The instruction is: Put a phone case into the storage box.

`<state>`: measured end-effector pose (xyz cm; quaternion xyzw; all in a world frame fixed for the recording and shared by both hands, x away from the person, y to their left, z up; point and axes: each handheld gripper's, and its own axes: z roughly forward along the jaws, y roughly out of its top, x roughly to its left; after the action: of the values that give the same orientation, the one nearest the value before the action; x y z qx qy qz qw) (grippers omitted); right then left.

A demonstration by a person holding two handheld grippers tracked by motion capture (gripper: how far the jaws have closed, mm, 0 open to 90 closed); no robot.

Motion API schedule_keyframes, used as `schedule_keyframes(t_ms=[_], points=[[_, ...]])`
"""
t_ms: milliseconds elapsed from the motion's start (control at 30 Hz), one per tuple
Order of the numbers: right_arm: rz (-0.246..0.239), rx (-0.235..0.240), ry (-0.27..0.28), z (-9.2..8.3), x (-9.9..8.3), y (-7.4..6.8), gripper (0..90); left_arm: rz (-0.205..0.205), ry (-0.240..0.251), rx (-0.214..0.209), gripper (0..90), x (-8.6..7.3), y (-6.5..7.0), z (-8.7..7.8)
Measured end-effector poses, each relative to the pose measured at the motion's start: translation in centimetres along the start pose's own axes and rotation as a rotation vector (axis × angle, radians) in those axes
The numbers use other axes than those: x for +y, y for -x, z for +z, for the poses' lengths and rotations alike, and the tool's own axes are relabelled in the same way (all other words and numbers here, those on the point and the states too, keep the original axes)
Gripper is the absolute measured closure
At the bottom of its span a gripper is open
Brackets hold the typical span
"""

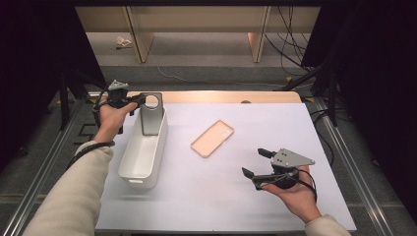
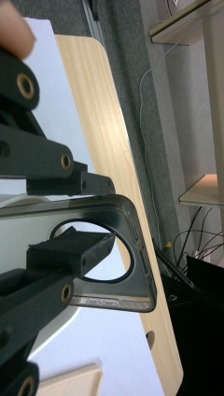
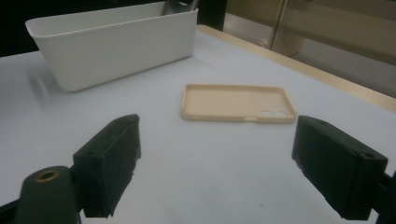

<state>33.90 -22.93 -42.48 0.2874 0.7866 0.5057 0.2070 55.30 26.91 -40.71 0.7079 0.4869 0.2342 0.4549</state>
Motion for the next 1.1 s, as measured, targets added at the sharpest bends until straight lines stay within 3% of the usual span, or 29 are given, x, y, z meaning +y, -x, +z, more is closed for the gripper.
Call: schedule_keyframes(t_ms=[467, 867, 1000, 1100], points=[[-0.002, 0.0, 0.004, 0.0, 0.0, 0.0, 16.5, -0.024, -0.027, -0.003, 54.0, -0.1, 0.0, 0.2], [-0.003, 0.0, -0.003, 0.1, 0.0, 0.0, 16.4, -0.074, -0.042, 0.036, 22.4, 0.3, -0.1, -0.3], [-0.004, 0.0, -0.001, 0.1, 0.0, -0.1, 16.4, -0.075, -0.044, 0.042, 16.0, 0.4, 0.0, -0.7], [-0.005, -0.001, -0.002, 0.1, 0.0, -0.1, 16.4, -0.05, -0.044, 0.044, 14.4, 0.5, 0.3, -1.2]])
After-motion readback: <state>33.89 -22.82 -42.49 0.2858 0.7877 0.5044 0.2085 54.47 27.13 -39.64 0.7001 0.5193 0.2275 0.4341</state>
